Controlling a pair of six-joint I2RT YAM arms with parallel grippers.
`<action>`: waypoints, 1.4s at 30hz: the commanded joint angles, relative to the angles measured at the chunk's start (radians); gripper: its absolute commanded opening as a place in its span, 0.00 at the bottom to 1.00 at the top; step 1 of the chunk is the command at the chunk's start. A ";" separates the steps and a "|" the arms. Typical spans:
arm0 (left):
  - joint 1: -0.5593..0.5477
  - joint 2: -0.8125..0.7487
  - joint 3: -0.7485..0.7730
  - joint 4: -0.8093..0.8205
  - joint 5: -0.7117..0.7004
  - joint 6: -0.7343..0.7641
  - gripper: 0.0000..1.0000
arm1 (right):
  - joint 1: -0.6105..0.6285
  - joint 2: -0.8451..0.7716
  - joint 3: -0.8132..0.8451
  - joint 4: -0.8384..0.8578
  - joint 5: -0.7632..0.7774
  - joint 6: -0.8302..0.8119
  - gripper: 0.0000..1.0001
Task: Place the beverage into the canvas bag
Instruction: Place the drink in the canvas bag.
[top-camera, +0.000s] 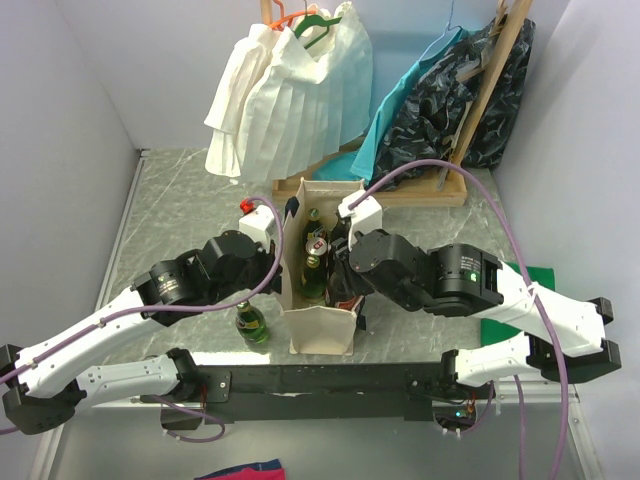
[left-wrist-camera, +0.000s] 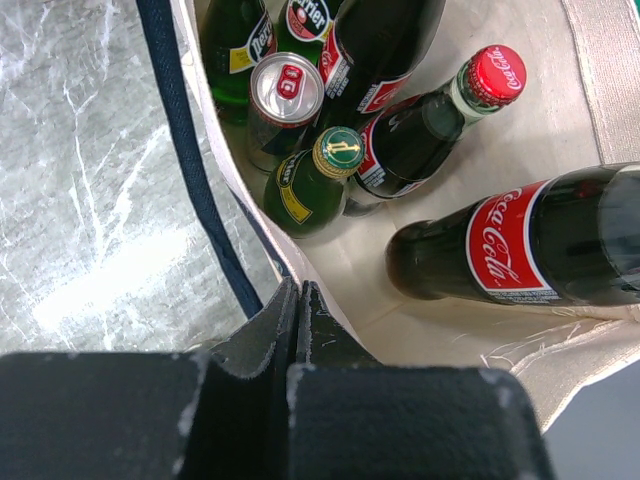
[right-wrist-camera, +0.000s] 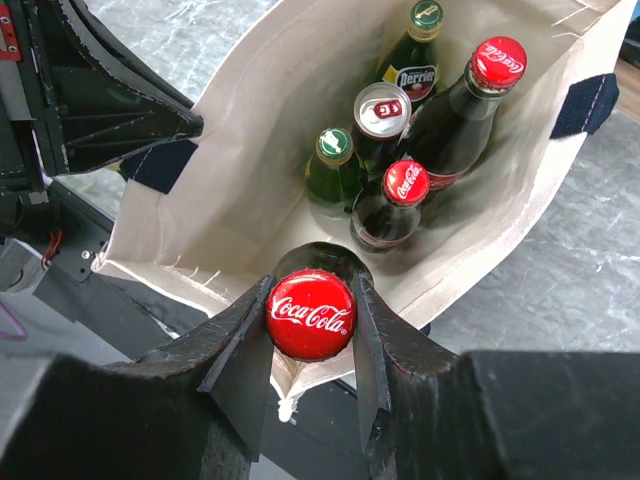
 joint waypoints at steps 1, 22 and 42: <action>0.001 -0.024 0.070 0.069 -0.026 0.020 0.01 | 0.006 -0.067 0.014 0.158 0.089 0.012 0.00; 0.001 -0.014 0.076 0.072 -0.019 0.031 0.01 | 0.008 -0.085 -0.123 0.189 0.093 0.043 0.00; 0.001 -0.030 0.067 0.072 -0.016 0.028 0.01 | 0.008 -0.079 -0.217 0.193 0.077 0.090 0.00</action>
